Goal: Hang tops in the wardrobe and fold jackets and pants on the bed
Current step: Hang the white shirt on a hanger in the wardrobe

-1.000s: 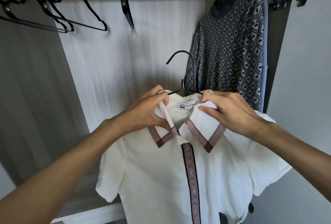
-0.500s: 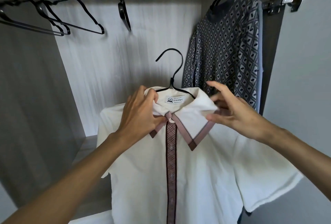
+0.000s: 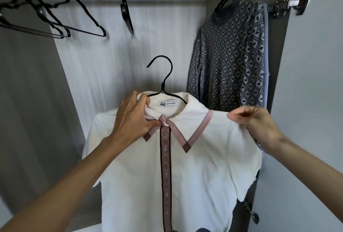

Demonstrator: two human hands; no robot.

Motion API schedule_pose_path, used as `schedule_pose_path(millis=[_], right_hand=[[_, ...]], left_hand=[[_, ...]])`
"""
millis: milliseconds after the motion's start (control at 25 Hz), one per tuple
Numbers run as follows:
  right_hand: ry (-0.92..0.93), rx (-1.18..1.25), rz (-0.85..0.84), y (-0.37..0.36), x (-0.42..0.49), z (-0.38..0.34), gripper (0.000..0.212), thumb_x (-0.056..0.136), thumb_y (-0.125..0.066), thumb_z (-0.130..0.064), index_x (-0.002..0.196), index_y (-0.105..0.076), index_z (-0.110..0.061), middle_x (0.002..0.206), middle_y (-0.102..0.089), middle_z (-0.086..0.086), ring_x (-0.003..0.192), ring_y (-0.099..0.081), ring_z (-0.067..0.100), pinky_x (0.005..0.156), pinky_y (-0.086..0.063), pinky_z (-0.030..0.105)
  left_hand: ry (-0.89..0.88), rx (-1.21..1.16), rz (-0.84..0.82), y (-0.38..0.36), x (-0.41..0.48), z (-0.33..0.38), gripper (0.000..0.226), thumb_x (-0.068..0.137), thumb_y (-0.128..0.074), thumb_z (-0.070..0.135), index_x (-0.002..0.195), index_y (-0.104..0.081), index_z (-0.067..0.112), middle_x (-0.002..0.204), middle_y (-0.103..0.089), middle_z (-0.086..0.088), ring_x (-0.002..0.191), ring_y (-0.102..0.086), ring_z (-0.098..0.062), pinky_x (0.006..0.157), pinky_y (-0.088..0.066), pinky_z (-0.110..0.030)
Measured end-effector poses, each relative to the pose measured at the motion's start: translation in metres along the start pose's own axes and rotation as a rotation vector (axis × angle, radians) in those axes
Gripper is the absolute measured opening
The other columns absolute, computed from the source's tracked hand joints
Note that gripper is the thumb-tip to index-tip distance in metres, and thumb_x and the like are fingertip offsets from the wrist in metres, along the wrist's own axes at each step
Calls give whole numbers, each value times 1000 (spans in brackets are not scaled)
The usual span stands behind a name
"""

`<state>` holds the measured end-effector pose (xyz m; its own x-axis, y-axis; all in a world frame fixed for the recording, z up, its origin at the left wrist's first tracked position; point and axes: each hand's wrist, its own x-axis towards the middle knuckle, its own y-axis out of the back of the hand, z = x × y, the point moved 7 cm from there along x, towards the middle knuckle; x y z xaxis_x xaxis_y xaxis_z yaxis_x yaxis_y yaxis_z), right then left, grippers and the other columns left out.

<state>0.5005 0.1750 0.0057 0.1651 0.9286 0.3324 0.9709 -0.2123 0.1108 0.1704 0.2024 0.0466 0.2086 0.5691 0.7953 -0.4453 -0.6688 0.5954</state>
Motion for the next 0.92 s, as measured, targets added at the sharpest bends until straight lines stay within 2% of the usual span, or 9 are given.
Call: schedule_pose_path(millis=[120,200,360,400,480,560,680,840,920], right_hand=[[578,-490,267,1,-20,-25,15,89,-72,-18,77,-63,-17,77,-62,-9,77,-59,16,77,-45,33],[714,-652,268,-2,-26,-29,17,91,-66,-31,82,-59,-19,83,-57,-5,81,-55,23,78,-42,40],[675,-687,-156,-38,-15,-49,46,91,-58,-50,126,-53,-21,120,-53,-9,108,-54,7,95,-41,23],[619,-713,-273,-51,-9,-55,54,90,-56,-53,135,-49,-24,123,-55,-11,111,-55,5,97,-41,22],[520,-797,-435,-82,-4,-60,40,97,-48,-50,127,-49,-24,109,-65,-5,101,-62,14,88,-47,31],[552,-1013,-328,-103,2,-56,27,103,-36,-46,108,-41,-20,92,-67,6,88,-64,35,71,-43,40],[625,-1169,-7,-110,-2,-59,27,105,-24,-47,101,-30,-21,93,-69,9,87,-65,41,63,-38,42],[602,-942,-84,-82,-3,-59,46,98,-26,-59,125,-38,-24,94,-69,4,89,-65,37,73,-48,45],[561,-1019,-106,-61,2,-47,50,93,-20,-66,109,-45,-25,92,-69,2,89,-65,36,74,-49,45]], left_hand=[[37,-3,-3,-1,4,0,65,58,-82,58,90,-38,23,98,-45,0,87,-46,-23,77,-37,-35],[28,0,-18,-4,4,-2,67,57,-83,60,91,-36,26,98,-44,2,88,-46,-21,78,-37,-34],[-21,-26,-65,-8,5,-5,70,52,-78,67,89,-29,33,98,-43,4,91,-46,-19,81,-38,-36],[-39,-29,-67,-8,6,-1,68,52,-72,71,88,-29,33,97,-42,5,91,-45,-19,81,-38,-36],[-90,-22,-64,-7,8,12,64,54,-64,74,88,-31,30,97,-41,5,90,-43,-18,80,-37,-36],[-123,-2,-32,-4,9,23,64,57,-62,75,89,-34,27,96,-42,4,90,-43,-19,78,-37,-37],[-128,11,1,-2,11,30,64,57,-62,74,90,-35,26,97,-42,2,91,-45,-21,78,-38,-38],[-95,42,-14,-3,14,20,68,57,-79,64,91,-33,28,99,-41,3,95,-46,-22,81,-37,-37],[-43,44,-17,-2,21,10,71,56,-83,62,93,-35,26,101,-41,1,97,-47,-24,83,-36,-36]])
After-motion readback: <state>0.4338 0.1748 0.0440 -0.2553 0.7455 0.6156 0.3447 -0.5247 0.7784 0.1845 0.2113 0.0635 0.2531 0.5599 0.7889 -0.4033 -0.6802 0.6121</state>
